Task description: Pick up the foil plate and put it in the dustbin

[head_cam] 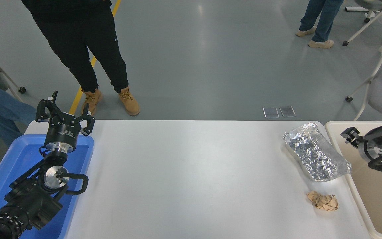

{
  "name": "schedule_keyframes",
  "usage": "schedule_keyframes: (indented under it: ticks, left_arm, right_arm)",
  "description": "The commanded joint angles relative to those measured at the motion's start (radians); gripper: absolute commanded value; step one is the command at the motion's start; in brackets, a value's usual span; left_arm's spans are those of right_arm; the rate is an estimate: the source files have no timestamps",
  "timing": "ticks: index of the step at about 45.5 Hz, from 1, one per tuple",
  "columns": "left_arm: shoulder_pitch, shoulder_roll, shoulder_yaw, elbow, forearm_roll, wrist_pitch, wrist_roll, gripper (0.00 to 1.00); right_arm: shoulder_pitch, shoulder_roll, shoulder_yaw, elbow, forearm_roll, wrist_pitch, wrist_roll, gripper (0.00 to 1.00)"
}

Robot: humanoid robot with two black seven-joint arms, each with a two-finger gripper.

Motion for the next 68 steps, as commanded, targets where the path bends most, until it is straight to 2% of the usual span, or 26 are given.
schedule_keyframes:
  ticks: [1,12,22,43,48,54,57,60,64,68]
  left_arm:
    - [0.000,0.000,0.000,0.000,0.000,0.000,0.000,0.99]
    - [0.000,0.000,0.000,0.000,0.000,0.000,0.000,0.99]
    - [0.000,0.000,0.000,0.000,0.000,0.000,0.000,0.99]
    - [0.000,0.000,0.000,0.000,0.000,0.000,0.000,0.99]
    - [0.000,0.000,0.000,0.000,0.000,0.000,0.000,0.99]
    - [0.000,0.000,0.000,0.000,0.000,0.000,0.000,0.99]
    - [0.000,0.000,0.000,0.000,0.000,0.000,0.000,0.99]
    - [0.000,0.000,0.000,0.000,0.000,0.000,0.000,0.99]
    - [0.000,0.000,0.000,0.000,0.000,0.000,0.000,0.99]
    - [0.000,0.000,0.000,0.000,0.000,0.000,0.000,0.99]
  right_arm:
    - [-0.125,-0.002,0.079,-0.091,-0.002,-0.055,-0.001,1.00]
    - [-0.203,0.013,0.136,-0.185,-0.003,-0.057,-0.001,1.00]
    - [-0.280,0.051,0.175,-0.274,-0.005,-0.100,-0.001,0.94]
    - [-0.393,0.099,0.309,-0.339,-0.049,-0.140,0.001,0.92]
    - [-0.412,0.113,0.313,-0.352,-0.049,-0.141,0.001,0.86]
    - [-0.424,0.122,0.314,-0.359,-0.049,-0.146,0.001,0.85]
    - [-0.430,0.125,0.314,-0.366,-0.049,-0.149,0.001,0.76]
    - [-0.438,0.126,0.314,-0.367,-0.049,-0.149,0.001,0.59]
    - [-0.449,0.129,0.314,-0.370,-0.049,-0.149,0.001,0.43]
    - [-0.464,0.134,0.313,-0.370,-0.051,-0.152,0.001,0.21]
